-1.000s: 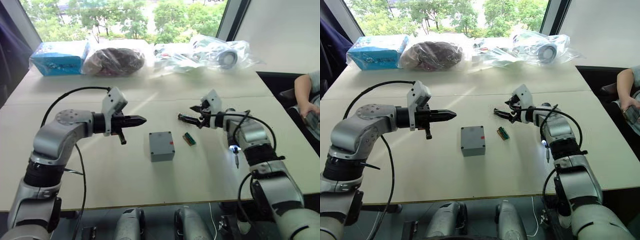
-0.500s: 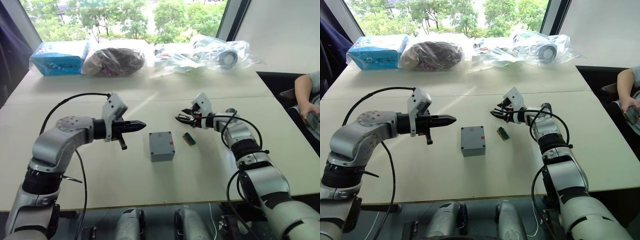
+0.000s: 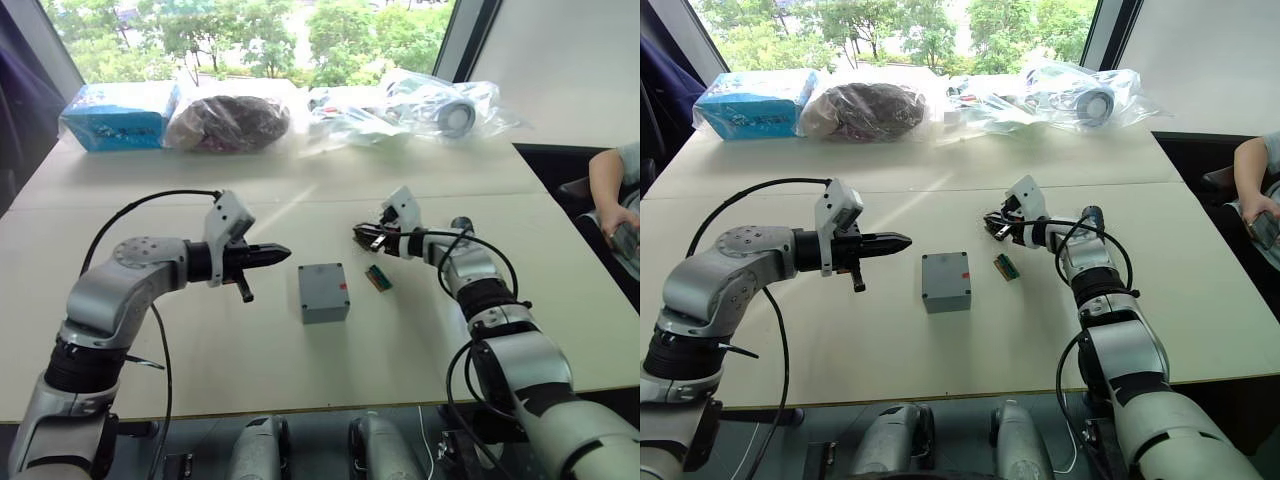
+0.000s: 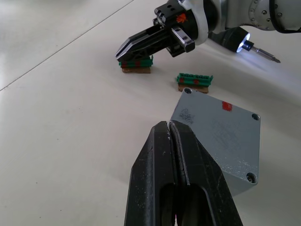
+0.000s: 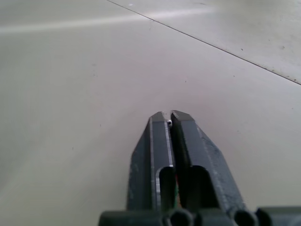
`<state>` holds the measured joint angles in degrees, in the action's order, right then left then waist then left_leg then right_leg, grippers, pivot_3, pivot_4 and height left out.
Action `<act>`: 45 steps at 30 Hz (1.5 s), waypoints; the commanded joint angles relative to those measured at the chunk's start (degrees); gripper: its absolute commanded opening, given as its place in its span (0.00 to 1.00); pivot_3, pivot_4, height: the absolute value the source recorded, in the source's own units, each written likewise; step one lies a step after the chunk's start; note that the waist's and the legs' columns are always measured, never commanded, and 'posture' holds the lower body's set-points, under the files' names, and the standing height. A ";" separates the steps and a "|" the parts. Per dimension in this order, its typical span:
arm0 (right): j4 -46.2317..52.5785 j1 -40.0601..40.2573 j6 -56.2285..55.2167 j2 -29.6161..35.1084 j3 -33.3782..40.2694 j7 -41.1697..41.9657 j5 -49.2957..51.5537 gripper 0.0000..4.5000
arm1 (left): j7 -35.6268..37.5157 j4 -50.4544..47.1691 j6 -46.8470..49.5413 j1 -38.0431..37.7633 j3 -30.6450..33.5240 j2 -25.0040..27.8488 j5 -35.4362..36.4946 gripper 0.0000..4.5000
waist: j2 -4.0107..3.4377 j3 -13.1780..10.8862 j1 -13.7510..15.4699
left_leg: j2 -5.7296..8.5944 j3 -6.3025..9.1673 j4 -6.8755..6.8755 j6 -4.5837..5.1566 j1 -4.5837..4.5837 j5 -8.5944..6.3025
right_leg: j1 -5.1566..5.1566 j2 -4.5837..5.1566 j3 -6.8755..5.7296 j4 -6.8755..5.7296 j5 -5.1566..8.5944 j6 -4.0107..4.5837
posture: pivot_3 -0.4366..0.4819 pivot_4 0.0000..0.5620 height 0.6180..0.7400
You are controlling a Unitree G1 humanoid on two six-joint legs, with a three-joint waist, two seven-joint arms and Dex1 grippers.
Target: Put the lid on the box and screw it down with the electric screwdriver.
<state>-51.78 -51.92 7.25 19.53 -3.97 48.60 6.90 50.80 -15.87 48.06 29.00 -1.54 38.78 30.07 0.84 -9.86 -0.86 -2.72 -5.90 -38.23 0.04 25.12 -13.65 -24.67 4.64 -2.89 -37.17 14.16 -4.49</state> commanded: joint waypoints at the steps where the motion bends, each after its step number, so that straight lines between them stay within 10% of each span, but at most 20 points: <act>1: 1.09 -1.33 -1.15 0.03 1.18 -0.16 -0.14 0.01 | 0.37 -0.38 -1.30 -0.09 0.00 0.80 -0.34 0.00 | 0.00 0.00 -0.02 | 0.00 0.00 0.00 0.00 0.00 0.00 | 0.00 0.00 0.00 0.00 0.00 0.00 | 0.48 0.27 1.00; 19: 15.08 2.27 -1.03 3.72 4.34 2.56 3.28 0.01 | 1.69 0.56 -1.89 -0.23 -0.30 0.40 -0.07 0.00 | -0.01 -0.01 -0.01 | -0.01 0.00 0.02 0.00 0.00 0.00 | -0.01 -0.01 0.00 0.00 0.00 0.00 | 0.48 0.27 1.00; 31: 67.88 27.18 22.12 4.21 1.65 -2.42 14.41 0.01 | 7.56 -5.41 1.70 -3.64 0.23 7.93 5.26 0.00 | -0.03 0.00 0.16 | -0.06 0.10 0.07 0.21 -0.06 -0.14 | -0.01 0.01 0.00 -0.01 0.01 0.01 | 0.48 0.27 1.00; 45: 69.61 31.73 24.39 3.84 -2.26 -7.47 13.21 0.01 | 7.28 -4.28 0.56 -2.32 -1.29 7.03 4.11 0.00 | -0.01 0.00 0.26 | -0.02 0.09 0.06 0.25 -0.08 -0.16 | 0.04 -0.02 -0.02 0.02 0.02 0.03 | 0.48 0.27 1.00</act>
<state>16.69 -20.07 32.73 23.51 -6.44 41.53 20.25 58.04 -19.33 49.56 25.53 -3.37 45.45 34.25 0.83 -9.85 -0.60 -2.74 -5.82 -38.17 0.28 25.04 -13.81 -24.63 4.63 -2.91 -37.15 14.18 -4.46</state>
